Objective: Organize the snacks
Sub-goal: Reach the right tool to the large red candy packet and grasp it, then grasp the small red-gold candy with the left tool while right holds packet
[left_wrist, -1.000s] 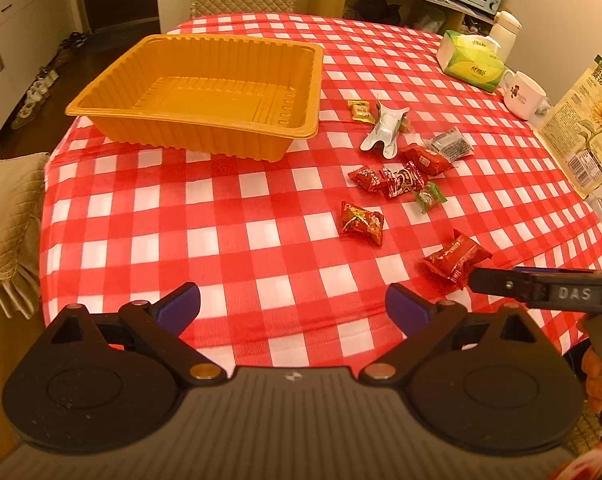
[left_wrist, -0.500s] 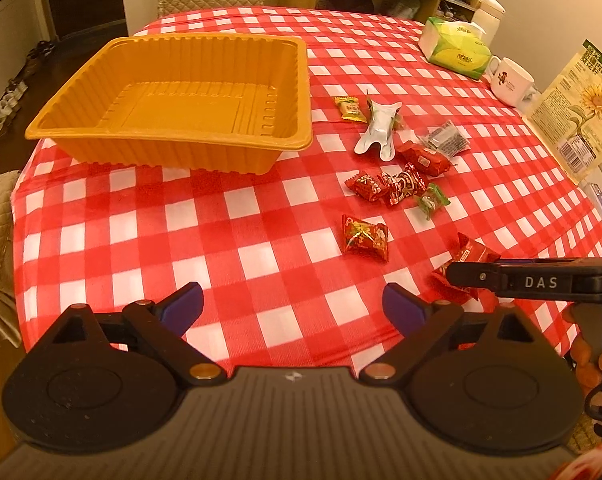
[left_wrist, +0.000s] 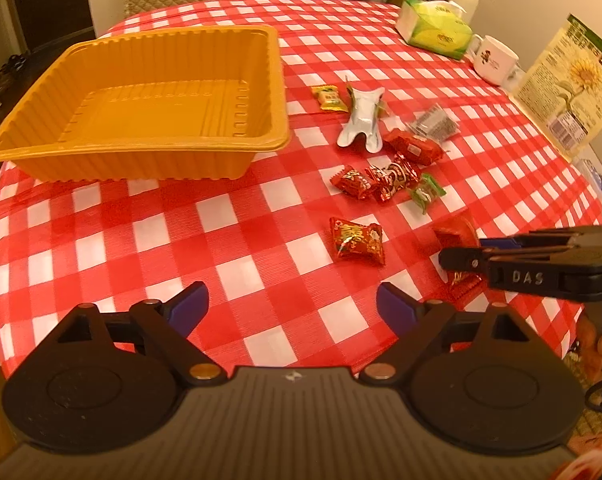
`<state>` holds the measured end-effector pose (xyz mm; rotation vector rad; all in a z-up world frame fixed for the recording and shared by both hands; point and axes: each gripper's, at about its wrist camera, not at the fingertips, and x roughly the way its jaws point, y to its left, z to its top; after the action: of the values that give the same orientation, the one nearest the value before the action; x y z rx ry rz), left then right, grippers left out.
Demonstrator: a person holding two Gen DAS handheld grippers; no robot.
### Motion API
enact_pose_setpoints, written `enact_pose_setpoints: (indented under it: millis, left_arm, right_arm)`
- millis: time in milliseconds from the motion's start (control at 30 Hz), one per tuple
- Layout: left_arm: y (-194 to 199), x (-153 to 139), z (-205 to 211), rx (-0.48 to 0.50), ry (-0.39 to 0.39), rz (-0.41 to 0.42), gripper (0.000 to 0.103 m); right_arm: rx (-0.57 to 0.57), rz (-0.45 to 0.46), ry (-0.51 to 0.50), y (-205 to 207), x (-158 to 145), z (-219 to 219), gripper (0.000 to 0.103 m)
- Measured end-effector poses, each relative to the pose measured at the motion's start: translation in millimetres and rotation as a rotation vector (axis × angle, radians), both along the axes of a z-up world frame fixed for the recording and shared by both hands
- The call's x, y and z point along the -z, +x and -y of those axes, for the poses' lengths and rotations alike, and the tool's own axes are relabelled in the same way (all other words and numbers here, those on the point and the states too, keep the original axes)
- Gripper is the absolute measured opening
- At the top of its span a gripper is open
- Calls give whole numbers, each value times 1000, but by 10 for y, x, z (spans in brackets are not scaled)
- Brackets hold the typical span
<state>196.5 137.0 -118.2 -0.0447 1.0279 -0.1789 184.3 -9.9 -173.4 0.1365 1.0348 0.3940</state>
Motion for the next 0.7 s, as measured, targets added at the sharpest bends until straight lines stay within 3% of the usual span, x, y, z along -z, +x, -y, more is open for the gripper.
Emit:
enact_pose_setpoints:
  millis: [400, 700]
  left_arm:
    - [174, 184, 329, 201, 75, 83, 78]
    - [285, 346, 544, 376, 217, 129, 68]
  right_arm:
    - [92, 3, 16, -1, -105, 326, 28]
    - [192, -29, 25, -78, -122, 614, 28]
